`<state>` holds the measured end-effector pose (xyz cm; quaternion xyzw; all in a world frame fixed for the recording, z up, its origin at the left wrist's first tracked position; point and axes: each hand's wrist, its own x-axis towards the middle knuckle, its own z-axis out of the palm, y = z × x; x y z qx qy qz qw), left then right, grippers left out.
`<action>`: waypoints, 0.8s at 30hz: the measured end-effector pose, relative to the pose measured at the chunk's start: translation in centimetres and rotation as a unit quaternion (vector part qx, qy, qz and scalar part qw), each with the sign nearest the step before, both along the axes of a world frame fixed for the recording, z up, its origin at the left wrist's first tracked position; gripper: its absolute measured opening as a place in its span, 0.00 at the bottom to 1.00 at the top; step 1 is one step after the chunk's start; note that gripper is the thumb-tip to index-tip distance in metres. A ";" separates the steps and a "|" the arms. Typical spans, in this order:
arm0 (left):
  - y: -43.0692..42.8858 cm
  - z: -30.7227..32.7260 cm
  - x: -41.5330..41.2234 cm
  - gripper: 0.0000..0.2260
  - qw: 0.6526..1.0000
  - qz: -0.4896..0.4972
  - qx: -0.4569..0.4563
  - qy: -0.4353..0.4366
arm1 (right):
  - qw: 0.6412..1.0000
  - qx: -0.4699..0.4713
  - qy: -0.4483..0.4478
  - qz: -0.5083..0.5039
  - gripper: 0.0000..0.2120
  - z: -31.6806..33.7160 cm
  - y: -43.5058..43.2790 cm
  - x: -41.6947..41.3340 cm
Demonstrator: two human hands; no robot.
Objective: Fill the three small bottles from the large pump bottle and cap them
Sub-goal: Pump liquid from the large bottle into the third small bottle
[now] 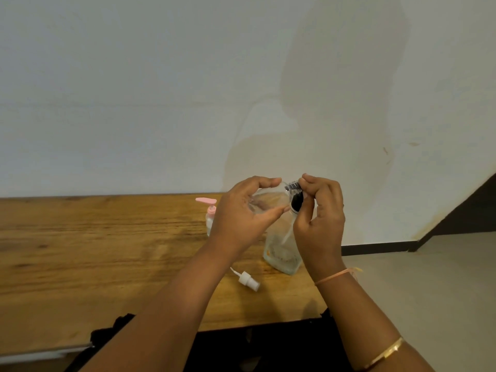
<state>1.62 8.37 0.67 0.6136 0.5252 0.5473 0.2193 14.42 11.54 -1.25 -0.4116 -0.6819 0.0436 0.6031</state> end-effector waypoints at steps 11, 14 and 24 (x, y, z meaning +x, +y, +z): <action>-0.5 0.5 -0.1 0.20 0.999 0.008 0.030 0.021 | 1.000 0.019 0.012 -0.008 0.11 0.4 -0.6 -0.2; -0.4 0.6 0.0 0.20 1.000 0.002 0.021 0.006 | 1.000 0.018 0.003 -0.012 0.11 0.3 -0.4 -0.4; 0.0 -0.2 0.2 0.19 1.000 -0.004 0.017 -0.010 | 0.999 0.031 -0.016 0.001 0.10 -0.4 0.2 0.2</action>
